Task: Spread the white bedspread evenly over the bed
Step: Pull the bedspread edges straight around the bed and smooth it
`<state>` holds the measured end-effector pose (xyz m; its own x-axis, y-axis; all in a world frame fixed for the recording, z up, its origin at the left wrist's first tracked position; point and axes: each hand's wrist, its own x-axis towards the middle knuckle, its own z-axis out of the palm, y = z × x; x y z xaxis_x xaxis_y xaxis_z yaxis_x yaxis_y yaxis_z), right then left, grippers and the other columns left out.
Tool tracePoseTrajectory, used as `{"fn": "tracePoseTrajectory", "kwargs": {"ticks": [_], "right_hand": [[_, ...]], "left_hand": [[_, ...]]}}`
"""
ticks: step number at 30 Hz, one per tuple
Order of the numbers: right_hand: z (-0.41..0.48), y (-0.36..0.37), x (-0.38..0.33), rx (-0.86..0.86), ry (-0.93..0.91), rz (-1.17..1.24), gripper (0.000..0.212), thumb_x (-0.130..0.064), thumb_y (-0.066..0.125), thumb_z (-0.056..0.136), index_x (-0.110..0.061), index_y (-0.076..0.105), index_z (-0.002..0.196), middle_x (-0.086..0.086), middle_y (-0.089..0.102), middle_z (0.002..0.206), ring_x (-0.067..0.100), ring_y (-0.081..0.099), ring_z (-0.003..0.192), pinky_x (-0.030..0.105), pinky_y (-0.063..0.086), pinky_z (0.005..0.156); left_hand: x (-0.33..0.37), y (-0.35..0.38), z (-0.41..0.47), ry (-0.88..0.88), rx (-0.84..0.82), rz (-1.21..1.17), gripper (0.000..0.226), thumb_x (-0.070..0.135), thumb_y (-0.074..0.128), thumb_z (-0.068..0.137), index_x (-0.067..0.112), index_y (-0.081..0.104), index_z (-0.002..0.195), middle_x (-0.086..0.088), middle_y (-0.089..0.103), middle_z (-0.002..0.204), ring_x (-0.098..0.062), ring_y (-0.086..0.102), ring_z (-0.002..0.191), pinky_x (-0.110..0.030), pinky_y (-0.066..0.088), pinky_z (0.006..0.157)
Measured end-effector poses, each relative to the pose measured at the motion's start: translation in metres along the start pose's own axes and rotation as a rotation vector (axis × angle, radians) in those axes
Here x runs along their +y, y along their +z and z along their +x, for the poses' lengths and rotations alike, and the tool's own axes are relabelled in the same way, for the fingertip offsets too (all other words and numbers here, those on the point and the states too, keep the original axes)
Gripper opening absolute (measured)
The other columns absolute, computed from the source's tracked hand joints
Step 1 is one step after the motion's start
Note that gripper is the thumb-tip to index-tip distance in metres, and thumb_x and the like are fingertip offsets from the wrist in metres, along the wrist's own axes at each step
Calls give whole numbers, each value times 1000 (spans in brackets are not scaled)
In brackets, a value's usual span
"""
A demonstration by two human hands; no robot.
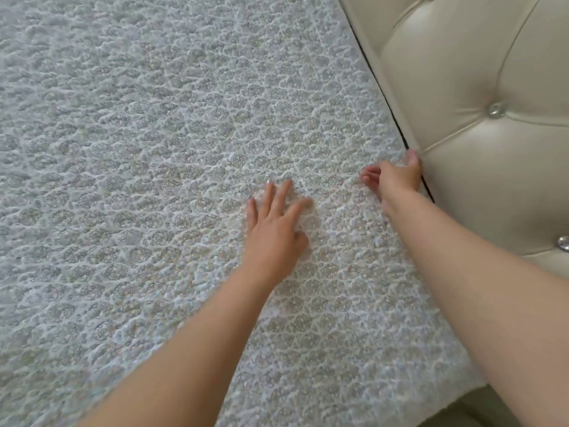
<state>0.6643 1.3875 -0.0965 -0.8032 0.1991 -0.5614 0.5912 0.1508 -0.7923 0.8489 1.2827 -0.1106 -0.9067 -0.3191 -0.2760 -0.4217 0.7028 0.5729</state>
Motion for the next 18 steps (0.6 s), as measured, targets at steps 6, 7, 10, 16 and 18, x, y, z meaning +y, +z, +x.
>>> {"fn": "tracePoseTrajectory", "kwargs": {"ticks": [6, 7, 10, 16, 18], "right_hand": [[25, 1, -11, -93, 66, 359, 49, 4, 51, 93, -11, 29, 134, 16, 65, 72, 17, 67, 51, 22, 57, 52], [28, 5, -11, -62, 54, 370, 49, 3, 49, 95, -6, 26, 137, 19, 66, 75, 19, 68, 54, 23, 57, 54], [32, 15, -13, 108, -19, 477, 33, 0, 47, 97, 10, 37, 127, 28, 68, 87, 24, 69, 59, 23, 57, 53], [28, 30, -19, 322, -80, 603, 24, 3, 50, 95, -2, 48, 72, 15, 64, 70, 21, 67, 60, 26, 61, 61], [26, 29, -16, 309, -114, 416, 7, 4, 60, 89, 2, 55, 94, 12, 71, 84, 14, 69, 69, 20, 59, 67]], "left_hand": [[25, 8, 21, 37, -23, 45, 68, 2, 49, 83, 47, 36, 132, 9, -8, 161, -20, -22, 145, -46, -22, 113], [26, 9, 23, 40, -18, 52, 68, 0, 48, 81, 46, 37, 130, 10, -7, 161, -20, -22, 145, -46, -22, 113], [33, 10, 30, 51, -22, 45, 64, 0, 47, 82, 44, 40, 127, 10, -6, 161, -19, -21, 146, -44, -23, 113], [34, 11, 34, 130, -114, 60, 55, 26, 52, 88, 46, 34, 135, 9, -11, 160, -21, -24, 145, -47, -24, 112], [32, 14, 37, 166, -161, 55, 57, 33, 51, 89, 49, 28, 139, 9, -18, 159, -21, -29, 143, -47, -27, 110]]}}
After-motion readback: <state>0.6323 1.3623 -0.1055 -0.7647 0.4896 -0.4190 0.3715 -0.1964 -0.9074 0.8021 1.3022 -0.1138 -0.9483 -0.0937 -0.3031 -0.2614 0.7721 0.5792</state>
